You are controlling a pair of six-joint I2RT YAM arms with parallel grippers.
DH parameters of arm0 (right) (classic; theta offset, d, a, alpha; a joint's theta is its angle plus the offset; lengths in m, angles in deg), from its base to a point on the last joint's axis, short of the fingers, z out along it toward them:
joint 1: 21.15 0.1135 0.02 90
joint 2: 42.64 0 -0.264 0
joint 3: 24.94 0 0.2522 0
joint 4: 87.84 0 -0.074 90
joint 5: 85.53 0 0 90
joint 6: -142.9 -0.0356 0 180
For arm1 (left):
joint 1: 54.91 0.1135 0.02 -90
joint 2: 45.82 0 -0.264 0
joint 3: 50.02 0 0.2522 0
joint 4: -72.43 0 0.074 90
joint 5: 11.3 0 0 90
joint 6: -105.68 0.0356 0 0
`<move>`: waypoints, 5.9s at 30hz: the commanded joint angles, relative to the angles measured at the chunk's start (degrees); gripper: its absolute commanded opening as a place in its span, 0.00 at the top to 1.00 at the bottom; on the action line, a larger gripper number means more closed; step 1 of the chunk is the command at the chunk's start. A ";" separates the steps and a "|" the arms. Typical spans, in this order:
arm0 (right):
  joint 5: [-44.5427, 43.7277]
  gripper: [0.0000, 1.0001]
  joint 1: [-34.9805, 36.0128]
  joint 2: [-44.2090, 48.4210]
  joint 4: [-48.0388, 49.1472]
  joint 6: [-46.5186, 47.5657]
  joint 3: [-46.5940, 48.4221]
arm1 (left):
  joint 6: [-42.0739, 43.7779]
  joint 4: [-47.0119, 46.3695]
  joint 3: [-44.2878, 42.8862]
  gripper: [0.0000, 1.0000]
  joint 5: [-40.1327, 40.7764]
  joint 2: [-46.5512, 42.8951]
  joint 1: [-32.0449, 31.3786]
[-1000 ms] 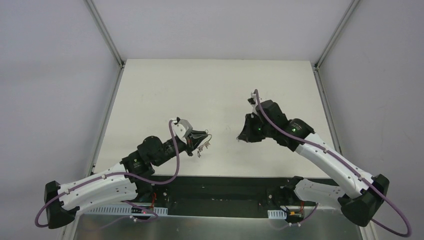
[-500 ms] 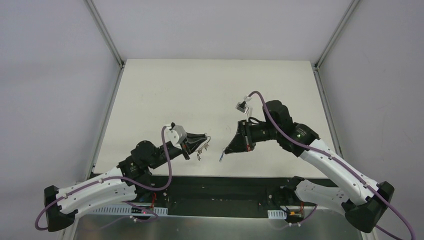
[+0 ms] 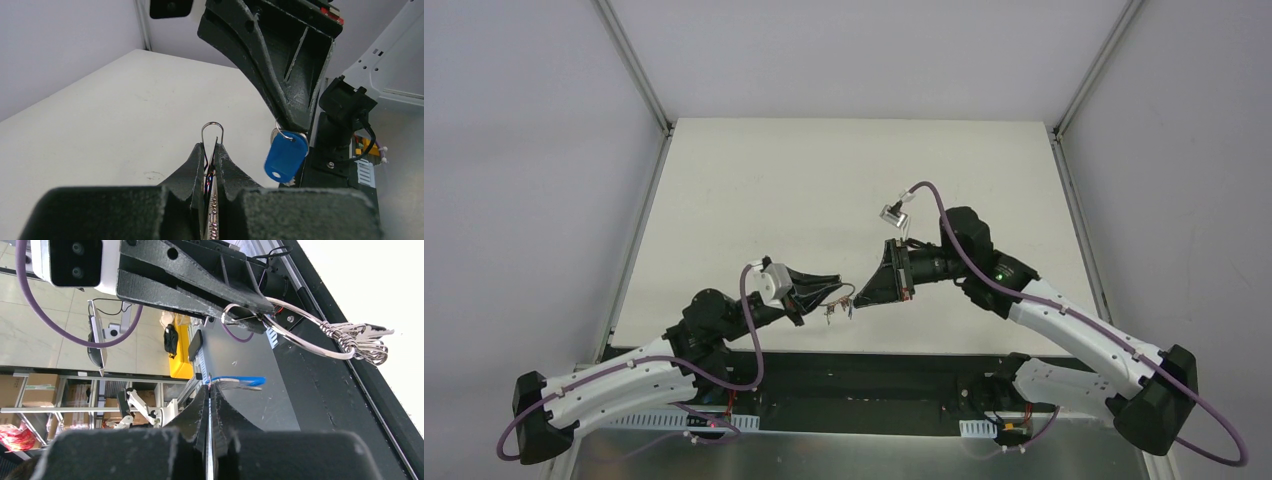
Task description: Put the keys on the keyring
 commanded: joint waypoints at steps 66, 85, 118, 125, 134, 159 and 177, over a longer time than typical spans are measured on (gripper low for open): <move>-14.92 1.00 2.84 -5.27 41.77 -28.41 -11.36 | 2.38 -23.17 6.62 1.00 -5.77 -0.51 -0.52; -17.69 1.00 2.76 -0.12 39.82 -26.15 -10.41 | 2.75 -21.95 6.31 1.00 -6.60 0.74 -0.59; -16.49 1.00 3.15 2.24 37.22 -24.62 -8.55 | 4.64 -11.06 2.38 0.97 -4.59 2.76 -0.64; -15.39 1.00 3.31 3.29 36.60 -23.97 -9.01 | 4.70 -9.90 1.76 1.00 0.18 3.42 -0.59; -11.33 1.00 3.32 6.94 32.97 -21.18 -11.20 | 4.80 -9.20 1.79 1.00 7.37 3.15 -0.60; -30.52 0.45 3.38 17.01 -8.95 1.62 -4.96 | 1.74 2.29 -5.56 1.00 15.46 9.10 -0.60; -47.70 0.43 3.39 10.80 -16.46 9.04 -1.95 | -15.23 43.68 -32.67 1.00 17.61 21.33 -0.59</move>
